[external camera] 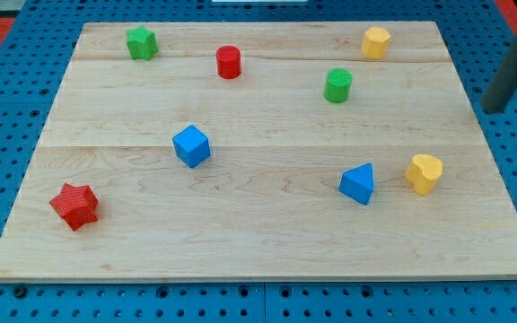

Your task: Move yellow heart to the center right

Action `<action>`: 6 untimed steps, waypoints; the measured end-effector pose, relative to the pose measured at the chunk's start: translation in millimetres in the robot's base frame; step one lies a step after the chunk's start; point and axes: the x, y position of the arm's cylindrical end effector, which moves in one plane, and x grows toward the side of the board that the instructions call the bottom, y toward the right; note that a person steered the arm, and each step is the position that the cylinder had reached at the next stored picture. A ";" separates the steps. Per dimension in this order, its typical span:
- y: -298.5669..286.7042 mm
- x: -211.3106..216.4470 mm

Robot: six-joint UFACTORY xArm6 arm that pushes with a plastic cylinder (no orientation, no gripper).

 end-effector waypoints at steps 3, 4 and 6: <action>-63.9 121.2; -139.9 114.8; -183.1 81.4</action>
